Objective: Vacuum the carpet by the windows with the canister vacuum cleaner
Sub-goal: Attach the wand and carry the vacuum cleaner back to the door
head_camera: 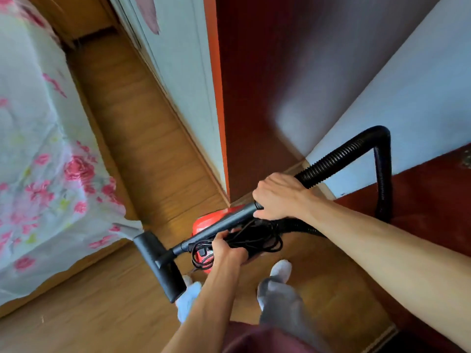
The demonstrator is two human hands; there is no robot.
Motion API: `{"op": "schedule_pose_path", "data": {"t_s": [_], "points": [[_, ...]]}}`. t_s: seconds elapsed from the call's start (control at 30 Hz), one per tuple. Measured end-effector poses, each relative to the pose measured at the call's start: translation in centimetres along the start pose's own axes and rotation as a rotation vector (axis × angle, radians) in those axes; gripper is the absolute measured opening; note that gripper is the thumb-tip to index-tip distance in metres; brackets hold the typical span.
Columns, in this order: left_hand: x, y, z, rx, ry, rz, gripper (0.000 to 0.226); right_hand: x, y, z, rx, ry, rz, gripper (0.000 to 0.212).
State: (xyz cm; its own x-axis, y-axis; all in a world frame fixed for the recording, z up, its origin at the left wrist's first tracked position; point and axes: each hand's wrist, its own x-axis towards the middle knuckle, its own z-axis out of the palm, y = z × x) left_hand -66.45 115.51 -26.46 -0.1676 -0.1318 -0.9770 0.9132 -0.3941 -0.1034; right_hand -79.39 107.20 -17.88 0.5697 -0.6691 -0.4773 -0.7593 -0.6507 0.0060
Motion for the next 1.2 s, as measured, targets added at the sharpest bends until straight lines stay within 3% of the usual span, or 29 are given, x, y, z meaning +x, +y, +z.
{"op": "schedule_pose_path", "data": {"t_s": [0.13, 0.27, 0.43, 0.67, 0.83, 1.0, 1.2], "points": [[1.9, -3.0, 3.2, 0.051, 0.048, -0.071, 0.023, 1.2, 4.7, 1.8, -0.075, 0.006, -0.13, 0.034], [7.9, -5.0, 4.4, 0.09, 0.032, -0.106, 0.034, 3.5, 8.5, 3.8, -0.143, -0.132, -0.197, 0.024], [17.5, -6.3, 5.2, 0.075, -0.047, -0.067, 0.022, 6.1, 12.4, 9.3, -0.259, -0.205, -0.179, 0.003], [28.1, -6.2, 6.2, 0.098, -0.021, 0.007, 0.02, 12.8, 16.2, 18.5, -0.268, -0.25, -0.074, 0.032], [37.0, -5.0, 5.1, 0.135, 0.034, 0.026, 0.02, 15.8, 17.5, 25.6, -0.259, -0.182, -0.111, 0.03], [44.3, -5.4, 4.0, -0.062, 0.003, 0.086, 0.018, 19.4, 17.7, 30.9, -0.234, -0.092, -0.199, 0.028], [51.3, -5.6, 6.1, -0.06, 0.006, 0.098, 0.042, 21.3, 21.7, 38.7, -0.141, -0.127, -0.065, 0.029]]}}
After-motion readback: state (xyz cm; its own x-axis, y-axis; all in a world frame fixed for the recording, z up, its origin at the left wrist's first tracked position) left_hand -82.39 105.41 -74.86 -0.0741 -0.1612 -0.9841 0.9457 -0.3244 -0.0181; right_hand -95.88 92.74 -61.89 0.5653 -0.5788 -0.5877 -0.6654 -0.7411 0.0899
